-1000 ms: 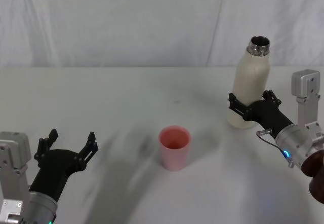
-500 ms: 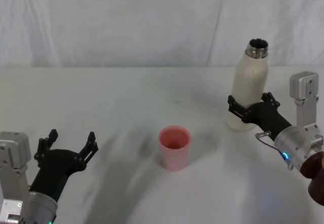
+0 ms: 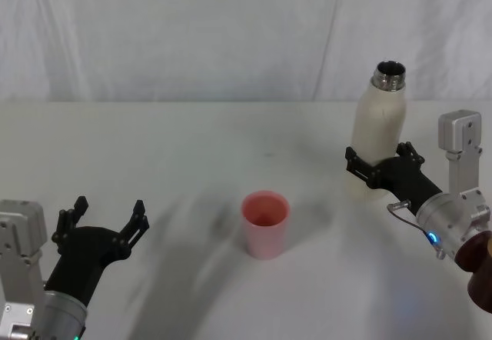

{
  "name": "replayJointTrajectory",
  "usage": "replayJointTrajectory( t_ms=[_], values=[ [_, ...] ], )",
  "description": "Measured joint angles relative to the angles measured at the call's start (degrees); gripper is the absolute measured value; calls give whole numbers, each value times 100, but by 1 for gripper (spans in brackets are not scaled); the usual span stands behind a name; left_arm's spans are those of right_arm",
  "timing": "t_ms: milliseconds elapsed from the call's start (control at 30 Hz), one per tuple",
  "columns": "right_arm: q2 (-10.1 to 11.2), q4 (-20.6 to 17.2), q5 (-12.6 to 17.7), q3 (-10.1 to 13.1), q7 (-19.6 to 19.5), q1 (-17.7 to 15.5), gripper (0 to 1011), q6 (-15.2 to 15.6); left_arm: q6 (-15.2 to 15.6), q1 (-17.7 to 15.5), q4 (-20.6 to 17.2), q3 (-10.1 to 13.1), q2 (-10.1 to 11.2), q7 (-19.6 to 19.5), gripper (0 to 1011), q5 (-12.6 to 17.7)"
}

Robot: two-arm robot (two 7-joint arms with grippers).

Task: Grasp the thermos with one hand and pour water into the cup lid.

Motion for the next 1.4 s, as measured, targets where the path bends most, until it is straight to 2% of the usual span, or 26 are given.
replayJointTrajectory(
  t_ms=[1400],
  values=[
    [4,-15,11,1,-9,-2,1001,41,0,0,0,0,0,0,1001,0]
  ],
)
